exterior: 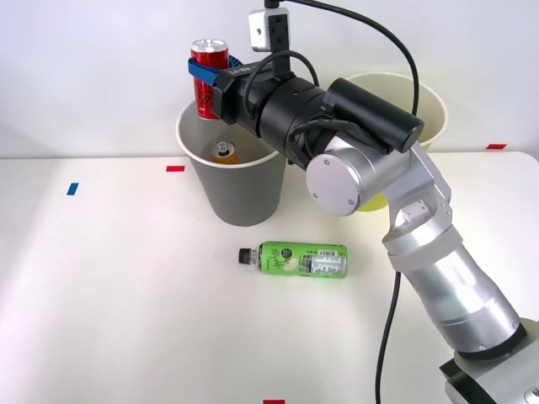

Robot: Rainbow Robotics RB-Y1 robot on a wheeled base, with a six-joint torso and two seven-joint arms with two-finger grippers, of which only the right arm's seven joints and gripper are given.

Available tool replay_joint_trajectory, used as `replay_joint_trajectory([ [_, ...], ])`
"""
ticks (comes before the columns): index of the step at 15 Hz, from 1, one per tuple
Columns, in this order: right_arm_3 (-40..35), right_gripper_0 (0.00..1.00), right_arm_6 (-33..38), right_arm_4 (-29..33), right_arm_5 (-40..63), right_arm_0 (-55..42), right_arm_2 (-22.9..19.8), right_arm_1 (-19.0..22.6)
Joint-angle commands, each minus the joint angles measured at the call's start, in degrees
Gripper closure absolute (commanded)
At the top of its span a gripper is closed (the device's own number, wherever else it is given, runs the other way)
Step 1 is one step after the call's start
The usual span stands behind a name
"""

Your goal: Put cans in the gray bin, plastic bottles in the light green bin

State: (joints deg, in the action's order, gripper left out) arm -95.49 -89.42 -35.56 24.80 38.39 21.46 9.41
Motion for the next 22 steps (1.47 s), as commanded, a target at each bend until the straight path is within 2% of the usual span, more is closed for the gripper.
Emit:
replay_joint_trajectory([
  [1, 9.36, 1.0, -0.4, 1.72, -6.52, 4.15, 1.75, -1.15],
  [7, 10.15, 1.0, -1.72, 4.44, -6.61, 4.67, 1.83, -0.01],
  [8, 10.15, 0.83, -1.54, 4.62, -6.61, 4.67, 1.83, -0.09],
  [9, 10.15, 0.42, -1.72, 4.71, -6.61, 4.67, 1.83, -0.01],
  [10, 10.15, 0.08, -1.72, 4.88, -6.61, 4.67, 1.92, 0.26],
  [11, 10.15, 0.0, -1.81, 4.88, -6.61, 4.67, 1.92, 0.43],
  [15, 9.18, 0.0, -1.81, 4.53, -8.54, 4.59, 3.5, 2.1],
  [17, 5.58, 0.0, -1.9, 4.53, -8.54, 2.83, 4.21, 3.95],
  [20, -6.55, 0.0, -1.98, 4.53, -8.45, -5.17, 4.21, 8.78],
  [22, -14.72, 0.0, -1.19, 4.18, -8.45, -11.23, 4.21, 13.44],
])
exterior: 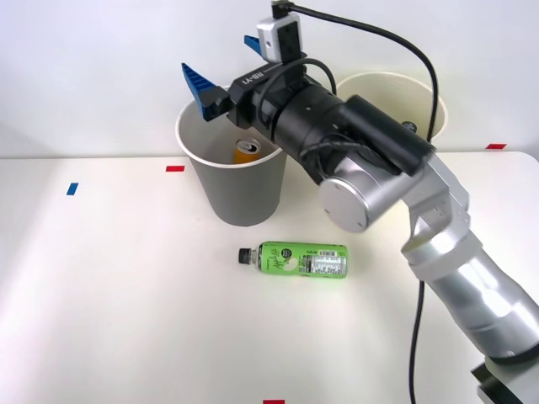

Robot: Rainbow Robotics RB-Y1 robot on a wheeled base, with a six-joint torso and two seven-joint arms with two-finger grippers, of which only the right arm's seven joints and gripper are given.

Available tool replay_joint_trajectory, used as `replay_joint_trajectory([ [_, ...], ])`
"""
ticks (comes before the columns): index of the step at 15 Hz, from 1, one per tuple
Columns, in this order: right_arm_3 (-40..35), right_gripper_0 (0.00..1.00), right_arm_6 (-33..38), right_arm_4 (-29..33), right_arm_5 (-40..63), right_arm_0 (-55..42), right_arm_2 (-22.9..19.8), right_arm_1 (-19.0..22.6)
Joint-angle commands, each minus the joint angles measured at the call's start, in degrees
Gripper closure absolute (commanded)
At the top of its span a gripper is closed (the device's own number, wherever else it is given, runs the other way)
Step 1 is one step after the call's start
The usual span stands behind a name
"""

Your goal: Put cans in the gray bin, plastic bottles in the light green bin

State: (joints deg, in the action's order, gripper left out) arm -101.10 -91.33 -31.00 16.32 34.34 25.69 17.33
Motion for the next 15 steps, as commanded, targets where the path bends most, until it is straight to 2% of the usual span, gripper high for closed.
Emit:
replay_joint_trajectory([
  [1, -12.54, 0.0, 1.06, -0.47, 0.03, -9.91, -0.11, 7.98],
  [3, -20.19, 0.0, 4.75, -0.73, -0.06, -17.47, -0.9, 12.82],
  [5, -26.25, 0.0, 5.37, -0.82, -0.06, -24.15, -1.96, 16.16],
  [8, -34.78, 0.0, 5.63, -0.56, -0.32, -37.6, -5.74, 20.99],
  [12, -37.41, 0.0, 5.46, 1.38, -7.44, -53.15, -9.6, 22.84],
  [15, -37.41, 0.0, 5.46, 1.29, -10.34, -61.5, -13.47, 21.34],
])
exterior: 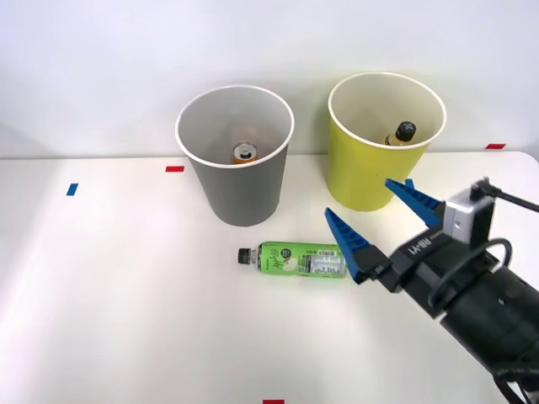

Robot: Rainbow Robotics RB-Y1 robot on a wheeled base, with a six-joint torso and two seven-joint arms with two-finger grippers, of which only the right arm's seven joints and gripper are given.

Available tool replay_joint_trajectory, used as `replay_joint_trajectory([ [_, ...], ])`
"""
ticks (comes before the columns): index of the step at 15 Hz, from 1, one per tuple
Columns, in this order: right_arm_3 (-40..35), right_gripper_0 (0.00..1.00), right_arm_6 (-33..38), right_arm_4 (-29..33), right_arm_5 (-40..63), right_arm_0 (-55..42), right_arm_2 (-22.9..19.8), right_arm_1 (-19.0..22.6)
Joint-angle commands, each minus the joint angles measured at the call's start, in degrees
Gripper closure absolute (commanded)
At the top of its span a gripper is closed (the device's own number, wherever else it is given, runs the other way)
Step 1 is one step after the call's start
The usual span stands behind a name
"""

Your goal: Put cans in the gray bin, plastic bottles in the light green bin

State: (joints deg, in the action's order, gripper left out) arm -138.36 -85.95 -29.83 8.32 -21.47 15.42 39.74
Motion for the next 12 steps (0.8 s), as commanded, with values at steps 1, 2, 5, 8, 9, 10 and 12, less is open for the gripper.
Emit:
replay_joint_trajectory([
  [1, -0.16, 0.0, 0.08, 0.12, -2.52, -8.06, -4.34, -2.3],
  [2, -0.16, 0.0, -0.19, 0.12, -2.52, -9.73, -5.14, -3.44],
  [5, -0.16, 0.0, -0.71, 0.56, -2.52, -14.56, -7.16, -8.19],
  [8, -0.16, 0.0, -2.38, 1.62, -2.52, -18.52, -7.95, -12.23],
  [9, -0.16, 0.0, -3.0, 2.06, -2.61, -19.84, -8.21, -13.11],
  [10, -0.16, 0.0, -3.44, 2.41, -2.79, -21.07, -8.48, -13.9],
  [12, -0.07, 0.0, -4.4, 2.85, -2.7, -22.74, -8.74, -15.39],
])
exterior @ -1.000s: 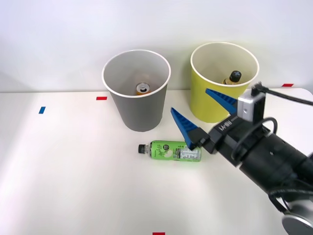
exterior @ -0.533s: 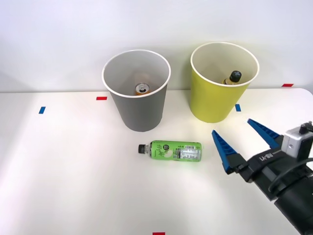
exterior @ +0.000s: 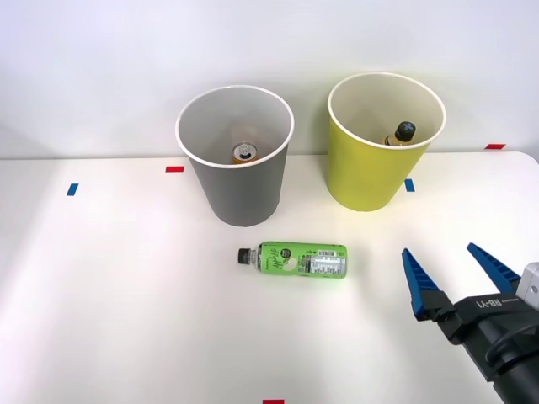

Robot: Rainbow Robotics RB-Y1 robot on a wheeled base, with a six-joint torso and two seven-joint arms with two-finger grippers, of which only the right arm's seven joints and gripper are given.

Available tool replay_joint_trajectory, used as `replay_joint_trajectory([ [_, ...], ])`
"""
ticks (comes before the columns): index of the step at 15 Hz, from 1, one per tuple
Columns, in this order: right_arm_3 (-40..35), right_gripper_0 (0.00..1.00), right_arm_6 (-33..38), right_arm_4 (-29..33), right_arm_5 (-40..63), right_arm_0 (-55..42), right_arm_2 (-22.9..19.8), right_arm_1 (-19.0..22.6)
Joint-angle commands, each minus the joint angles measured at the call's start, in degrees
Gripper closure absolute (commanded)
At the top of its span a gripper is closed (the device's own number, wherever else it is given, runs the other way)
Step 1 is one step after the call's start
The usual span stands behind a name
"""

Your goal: Put cans in the gray bin, plastic bottles in the light green bin

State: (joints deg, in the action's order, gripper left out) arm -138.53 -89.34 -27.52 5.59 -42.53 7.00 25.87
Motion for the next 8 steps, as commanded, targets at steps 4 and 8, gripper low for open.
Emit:
replay_joint_trajectory([
  [4, 0.89, 0.0, -1.8, 3.35, 0.12, -3.34, -0.76, -4.42],
  [8, 6.61, 0.0, 5.67, 15.3, -7.35, -3.17, 1.09, -6.09],
])
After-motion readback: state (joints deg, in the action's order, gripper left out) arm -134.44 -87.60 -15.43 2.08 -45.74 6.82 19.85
